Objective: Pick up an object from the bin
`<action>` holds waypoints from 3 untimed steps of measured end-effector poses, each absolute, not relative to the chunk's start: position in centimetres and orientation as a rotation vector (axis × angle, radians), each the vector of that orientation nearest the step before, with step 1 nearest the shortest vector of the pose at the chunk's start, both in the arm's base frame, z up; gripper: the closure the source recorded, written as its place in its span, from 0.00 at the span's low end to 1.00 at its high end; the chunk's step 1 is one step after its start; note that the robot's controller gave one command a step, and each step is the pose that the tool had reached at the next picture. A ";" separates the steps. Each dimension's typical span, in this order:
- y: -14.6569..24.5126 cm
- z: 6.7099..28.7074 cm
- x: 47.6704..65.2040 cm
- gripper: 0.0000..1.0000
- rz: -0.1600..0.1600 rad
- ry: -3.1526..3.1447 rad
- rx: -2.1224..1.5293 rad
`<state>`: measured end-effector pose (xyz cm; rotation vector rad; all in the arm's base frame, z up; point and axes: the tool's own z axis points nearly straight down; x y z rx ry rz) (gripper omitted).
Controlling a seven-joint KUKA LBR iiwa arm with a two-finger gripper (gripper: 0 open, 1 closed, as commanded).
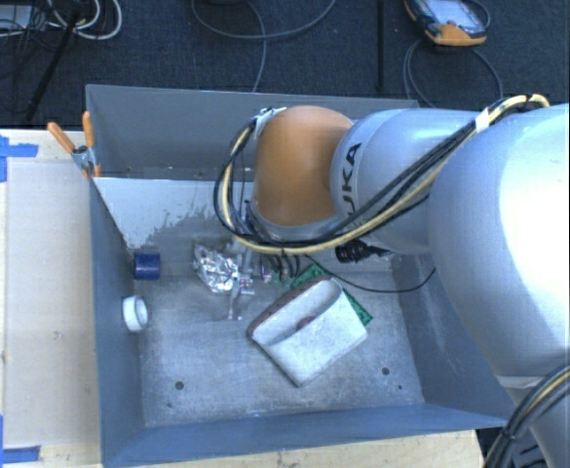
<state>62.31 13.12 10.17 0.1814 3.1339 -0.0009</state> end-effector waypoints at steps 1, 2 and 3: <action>15.9 10.0 61.9 0.00 0.001 3.140 0.076; 14.6 7.5 62.5 0.00 0.010 3.134 -0.045; 14.8 7.8 62.6 0.00 0.006 3.139 -0.046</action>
Offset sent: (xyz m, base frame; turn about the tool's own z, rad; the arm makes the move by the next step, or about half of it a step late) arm -0.0044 0.0273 -0.0017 -0.0672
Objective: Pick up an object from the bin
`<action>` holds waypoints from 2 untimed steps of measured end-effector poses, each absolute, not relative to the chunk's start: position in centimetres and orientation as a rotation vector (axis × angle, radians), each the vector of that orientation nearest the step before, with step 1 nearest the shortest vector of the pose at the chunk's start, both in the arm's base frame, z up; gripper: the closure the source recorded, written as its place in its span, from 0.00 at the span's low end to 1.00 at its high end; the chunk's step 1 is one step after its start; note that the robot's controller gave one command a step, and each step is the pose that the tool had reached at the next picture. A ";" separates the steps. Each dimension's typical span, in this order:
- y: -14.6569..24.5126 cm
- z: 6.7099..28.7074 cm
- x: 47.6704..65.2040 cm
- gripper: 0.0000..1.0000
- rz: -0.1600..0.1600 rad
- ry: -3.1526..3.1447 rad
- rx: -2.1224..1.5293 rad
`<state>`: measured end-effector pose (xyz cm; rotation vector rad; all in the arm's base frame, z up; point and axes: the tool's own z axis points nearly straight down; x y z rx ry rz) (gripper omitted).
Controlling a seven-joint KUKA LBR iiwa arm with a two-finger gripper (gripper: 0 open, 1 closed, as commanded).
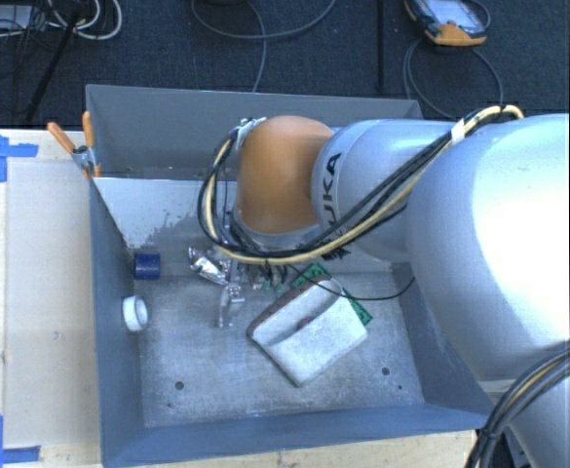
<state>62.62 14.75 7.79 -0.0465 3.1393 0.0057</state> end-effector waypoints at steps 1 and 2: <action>14.6 8.2 63.1 1.00 0.007 3.122 -0.039; 14.7 13.8 63.3 1.00 0.004 3.135 -0.036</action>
Offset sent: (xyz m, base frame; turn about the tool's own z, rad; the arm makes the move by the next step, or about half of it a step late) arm 0.0000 0.0000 0.0000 0.0000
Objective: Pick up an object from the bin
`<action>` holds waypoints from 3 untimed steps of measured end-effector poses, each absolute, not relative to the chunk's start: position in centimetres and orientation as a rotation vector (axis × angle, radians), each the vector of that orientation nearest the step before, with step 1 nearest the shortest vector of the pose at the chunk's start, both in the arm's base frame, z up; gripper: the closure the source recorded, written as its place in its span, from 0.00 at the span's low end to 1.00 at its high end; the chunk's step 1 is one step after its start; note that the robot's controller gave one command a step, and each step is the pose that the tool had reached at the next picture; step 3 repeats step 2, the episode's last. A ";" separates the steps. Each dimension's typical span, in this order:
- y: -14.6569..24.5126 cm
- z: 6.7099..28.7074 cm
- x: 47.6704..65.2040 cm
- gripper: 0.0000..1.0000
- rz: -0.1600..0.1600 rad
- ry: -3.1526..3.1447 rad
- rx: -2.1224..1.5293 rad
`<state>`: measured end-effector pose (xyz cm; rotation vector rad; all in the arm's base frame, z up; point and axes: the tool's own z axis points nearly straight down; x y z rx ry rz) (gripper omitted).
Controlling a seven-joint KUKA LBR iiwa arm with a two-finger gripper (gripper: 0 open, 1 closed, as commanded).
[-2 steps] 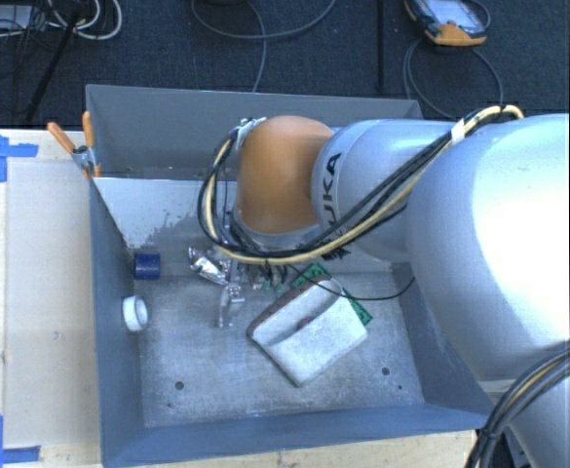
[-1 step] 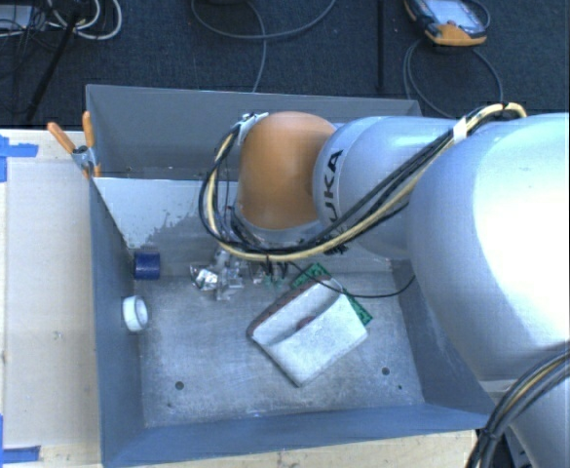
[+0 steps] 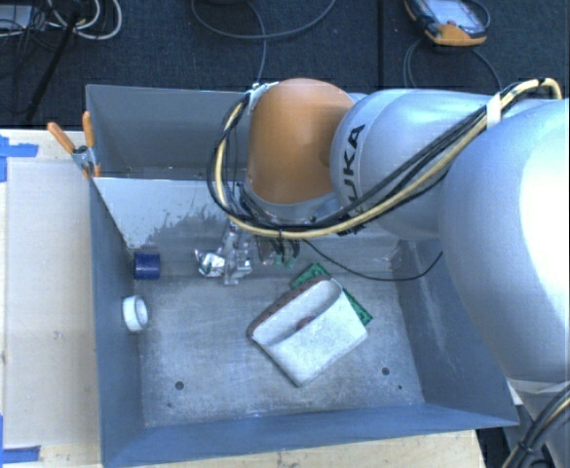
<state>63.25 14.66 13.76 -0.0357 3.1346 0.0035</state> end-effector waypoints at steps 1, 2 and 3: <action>14.7 14.9 63.3 1.00 0.003 3.139 -0.031; 14.7 20.1 63.5 1.00 0.004 3.134 -0.029; 14.7 20.1 63.5 1.00 0.004 3.134 -0.029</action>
Offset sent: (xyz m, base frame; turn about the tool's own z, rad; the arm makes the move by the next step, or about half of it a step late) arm -0.0001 -0.0001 0.0106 0.0000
